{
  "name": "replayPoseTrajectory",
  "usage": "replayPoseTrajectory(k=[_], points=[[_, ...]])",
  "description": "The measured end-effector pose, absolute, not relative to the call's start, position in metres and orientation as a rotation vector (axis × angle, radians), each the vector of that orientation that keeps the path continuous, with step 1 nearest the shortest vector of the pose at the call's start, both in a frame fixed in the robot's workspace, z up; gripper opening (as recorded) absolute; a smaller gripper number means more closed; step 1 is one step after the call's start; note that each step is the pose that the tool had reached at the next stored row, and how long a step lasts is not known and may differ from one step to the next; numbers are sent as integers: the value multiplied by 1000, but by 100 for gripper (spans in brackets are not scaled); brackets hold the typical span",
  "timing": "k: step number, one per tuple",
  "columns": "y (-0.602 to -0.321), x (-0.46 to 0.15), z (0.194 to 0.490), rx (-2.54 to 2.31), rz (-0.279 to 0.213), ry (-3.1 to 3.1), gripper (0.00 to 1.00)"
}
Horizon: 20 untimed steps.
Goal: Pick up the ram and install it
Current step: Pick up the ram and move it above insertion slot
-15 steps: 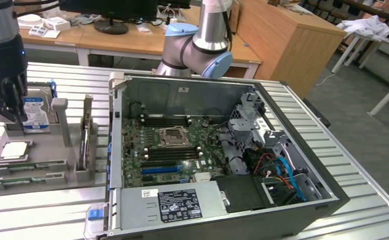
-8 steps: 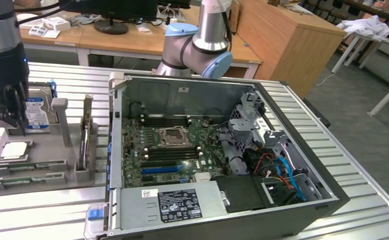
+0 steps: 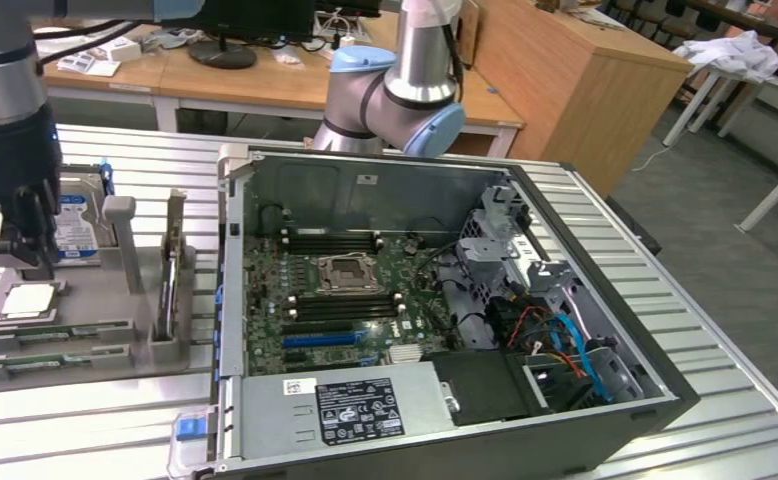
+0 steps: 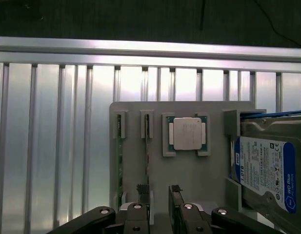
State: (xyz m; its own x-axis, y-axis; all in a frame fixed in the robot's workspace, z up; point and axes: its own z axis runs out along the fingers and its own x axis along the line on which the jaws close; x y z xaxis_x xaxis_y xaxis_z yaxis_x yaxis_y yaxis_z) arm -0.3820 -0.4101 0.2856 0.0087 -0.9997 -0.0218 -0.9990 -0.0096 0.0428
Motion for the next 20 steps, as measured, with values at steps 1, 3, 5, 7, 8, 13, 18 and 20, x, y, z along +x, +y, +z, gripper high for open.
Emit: replayPoseTrajectory(k=[1,3,5,7,8,13,18,20], points=[[-410,-382,284,2220,-71,-2200,30],[-410,-382,280,2220,-71,-2200,30],[-410,-382,277,2220,-71,-2200,30],[-410,-382,273,2220,-71,-2200,30],[-410,-382,271,2220,-71,-2200,30],[-410,-382,262,2220,-71,-2200,30],[-410,-383,256,2220,-71,-2200,30],[-410,-383,256,2220,-71,-2200,30]])
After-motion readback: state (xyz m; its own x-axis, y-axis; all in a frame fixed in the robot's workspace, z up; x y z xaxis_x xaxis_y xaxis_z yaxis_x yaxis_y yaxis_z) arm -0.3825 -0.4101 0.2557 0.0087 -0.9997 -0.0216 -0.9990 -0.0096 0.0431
